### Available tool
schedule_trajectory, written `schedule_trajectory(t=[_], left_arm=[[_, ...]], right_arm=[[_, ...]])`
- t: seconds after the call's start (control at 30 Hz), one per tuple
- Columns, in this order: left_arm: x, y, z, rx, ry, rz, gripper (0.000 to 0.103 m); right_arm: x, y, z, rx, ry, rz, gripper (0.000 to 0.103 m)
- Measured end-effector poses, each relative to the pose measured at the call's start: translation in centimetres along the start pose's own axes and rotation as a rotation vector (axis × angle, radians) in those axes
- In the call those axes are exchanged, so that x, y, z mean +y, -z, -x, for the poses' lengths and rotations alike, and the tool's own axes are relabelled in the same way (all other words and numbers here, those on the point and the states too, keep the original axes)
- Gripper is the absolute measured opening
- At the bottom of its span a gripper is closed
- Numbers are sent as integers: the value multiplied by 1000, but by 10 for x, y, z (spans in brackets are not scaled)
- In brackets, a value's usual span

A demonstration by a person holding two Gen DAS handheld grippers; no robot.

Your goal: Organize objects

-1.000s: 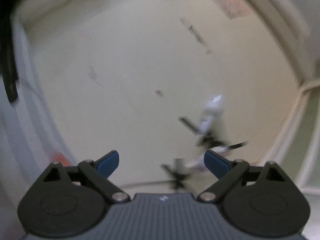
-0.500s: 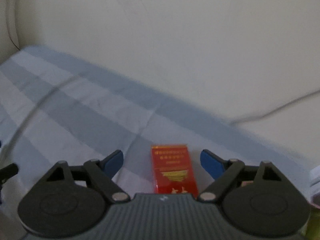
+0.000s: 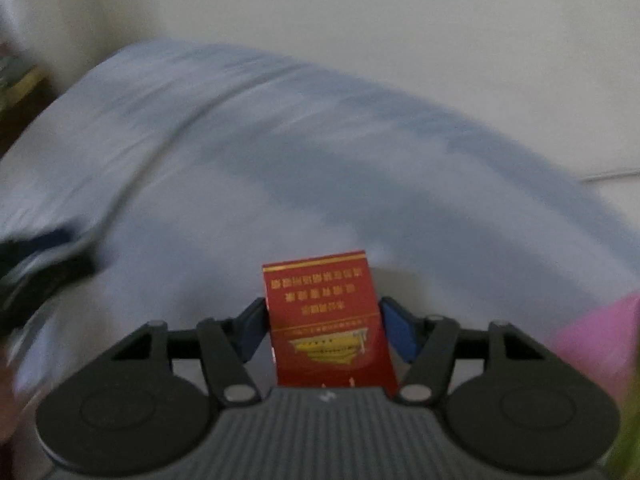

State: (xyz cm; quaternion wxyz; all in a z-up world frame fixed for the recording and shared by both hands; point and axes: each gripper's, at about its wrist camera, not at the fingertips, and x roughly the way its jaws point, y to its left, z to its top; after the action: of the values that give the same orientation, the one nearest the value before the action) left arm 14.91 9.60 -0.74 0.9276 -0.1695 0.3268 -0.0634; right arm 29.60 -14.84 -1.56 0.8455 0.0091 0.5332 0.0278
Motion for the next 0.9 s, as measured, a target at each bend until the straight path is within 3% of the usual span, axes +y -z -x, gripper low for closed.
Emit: schedule_trajectory(t=[0.07, 0.1, 0.2, 0.3, 0.43, 0.53, 0.63, 0.67, 0.7, 0.73, 0.77, 0.83, 0.9], left_arm=[[2, 1, 1, 0, 11, 11, 83], [2, 1, 2, -1, 12, 11, 83], [-3, 4, 2, -11, 0, -17, 82], [-9, 6, 2, -16, 2, -51, 82], [-12, 15, 22, 22, 118, 27, 82], [-17, 29, 42, 79, 246, 118, 82], [-38, 38, 45, 131, 244, 95, 82], [-45, 40, 41, 147, 226, 76, 82], [-51, 41, 35, 165, 199, 66, 82], [-54, 41, 26, 172, 189, 60, 82], [-59, 42, 24, 152, 173, 39, 80], [-67, 40, 18, 173, 173, 4, 46], [-72, 39, 23, 187, 221, 18, 45]], right_arm=[[33, 29, 11, -17, -31, 34, 71], [47, 45, 20, -41, -56, 45, 78], [62, 90, 56, -190, -44, 48, 89], [61, 128, 74, -293, 11, 55, 90], [64, 159, 79, -393, 95, 45, 90], [59, 168, 79, -436, 85, 32, 90], [54, 165, 74, -437, 66, 38, 90], [50, 158, 67, -438, 58, 47, 90], [49, 154, 61, -428, 55, 51, 82], [47, 150, 54, -408, 45, 47, 64], [44, 150, 52, -422, -9, 18, 59], [46, 153, 56, -428, -10, -13, 57], [52, 162, 67, -455, 18, -29, 57]])
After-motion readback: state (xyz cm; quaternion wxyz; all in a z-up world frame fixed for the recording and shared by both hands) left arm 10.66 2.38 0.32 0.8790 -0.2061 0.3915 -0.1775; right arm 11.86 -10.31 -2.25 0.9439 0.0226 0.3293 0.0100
